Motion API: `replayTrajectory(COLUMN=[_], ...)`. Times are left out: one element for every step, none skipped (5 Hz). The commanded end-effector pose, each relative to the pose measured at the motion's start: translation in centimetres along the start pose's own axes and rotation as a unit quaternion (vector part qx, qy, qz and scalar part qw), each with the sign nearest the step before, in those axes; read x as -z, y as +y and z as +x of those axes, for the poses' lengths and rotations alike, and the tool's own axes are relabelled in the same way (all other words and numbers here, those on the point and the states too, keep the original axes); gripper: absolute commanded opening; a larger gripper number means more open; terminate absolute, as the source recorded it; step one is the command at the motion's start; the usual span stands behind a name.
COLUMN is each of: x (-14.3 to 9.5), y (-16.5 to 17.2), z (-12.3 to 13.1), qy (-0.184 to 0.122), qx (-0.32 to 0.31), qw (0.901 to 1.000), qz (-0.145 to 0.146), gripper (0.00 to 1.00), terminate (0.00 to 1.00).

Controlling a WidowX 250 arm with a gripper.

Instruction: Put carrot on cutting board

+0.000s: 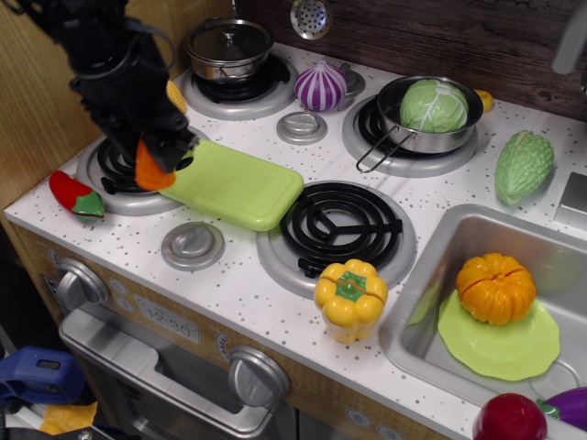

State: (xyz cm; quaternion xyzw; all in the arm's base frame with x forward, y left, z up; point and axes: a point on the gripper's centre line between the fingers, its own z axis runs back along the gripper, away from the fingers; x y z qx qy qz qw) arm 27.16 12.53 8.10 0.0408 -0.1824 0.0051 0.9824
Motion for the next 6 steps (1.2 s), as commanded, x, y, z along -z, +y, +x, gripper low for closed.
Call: replayTrajectory(x=[1.2,2.5,3.4,3.2,3.2,3.2], y=[-0.7,-1.6,-2.3,-2.6,-2.6,-2.6], z=[3.3,3.8,3.7,3.8,3.8,3.8], qy=[-0.047,-0.06,-0.069,-0.067,-0.067,-0.067], qx=[0.014,0.014,0.01,0.0,0.0,0.0], qw=[0.9988,0.9979,0.9971,0.9972,0.9972,0.9972], qz=[-0.008,-0.018,-0.029,-0.034,-0.034,-0.034], gripper=[0.0,0.0,0.0,1.0,1.0,1.0], terminate=[0.0,0.0,0.0,0.0,0.0,1.0])
